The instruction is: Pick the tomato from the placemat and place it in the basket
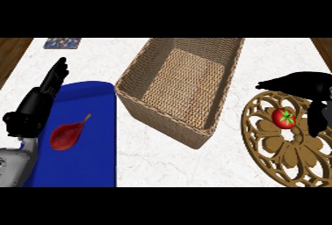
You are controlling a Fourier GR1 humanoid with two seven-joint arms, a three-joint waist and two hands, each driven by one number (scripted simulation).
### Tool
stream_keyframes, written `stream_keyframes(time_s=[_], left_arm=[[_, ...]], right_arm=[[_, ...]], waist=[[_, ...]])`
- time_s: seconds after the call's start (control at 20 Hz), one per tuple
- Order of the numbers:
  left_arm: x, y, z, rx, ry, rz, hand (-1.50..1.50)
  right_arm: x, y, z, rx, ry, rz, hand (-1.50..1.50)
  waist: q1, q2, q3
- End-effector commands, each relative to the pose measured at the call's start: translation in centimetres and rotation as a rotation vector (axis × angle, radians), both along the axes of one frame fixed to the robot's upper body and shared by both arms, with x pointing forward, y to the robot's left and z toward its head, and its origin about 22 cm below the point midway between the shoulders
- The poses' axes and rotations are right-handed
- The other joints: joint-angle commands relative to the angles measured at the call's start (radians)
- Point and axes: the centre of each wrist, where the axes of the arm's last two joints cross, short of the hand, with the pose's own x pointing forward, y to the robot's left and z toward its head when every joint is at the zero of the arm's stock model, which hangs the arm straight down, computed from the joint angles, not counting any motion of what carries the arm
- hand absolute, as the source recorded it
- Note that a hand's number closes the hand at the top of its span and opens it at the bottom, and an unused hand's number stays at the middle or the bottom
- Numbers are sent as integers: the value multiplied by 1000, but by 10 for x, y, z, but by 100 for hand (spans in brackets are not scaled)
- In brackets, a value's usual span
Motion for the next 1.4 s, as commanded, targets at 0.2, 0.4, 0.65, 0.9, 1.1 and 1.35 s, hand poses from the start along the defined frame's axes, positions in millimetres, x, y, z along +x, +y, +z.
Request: stream_keyframes(time_s=[0.2,0.4,0.65,0.9,1.1,1.35], left_arm=[[1,4,-9,8,16,16,0],[-12,3,-10,8,3,8,0],[0,4,-2,-13,17,3,0],[-8,-3,-1,-1,-7,8,0],[-1,-2,-10,-9,-7,7,0],[-16,-6,6,7,3,9,0]], right_arm=[[-7,-7,-35,42,-21,43,-150],[1,-4,-43,27,-21,30,-150],[1,-4,-47,68,-16,9,-150],[-5,-10,-75,58,-15,-1,-150],[-8,-20,-54,33,3,4,-150],[-4,-44,-88,35,13,-33,-150]], waist=[[-9,-2,0],[-3,-2,0],[-5,-2,0],[-1,-1,0],[-7,-2,-1],[7,0,0]])
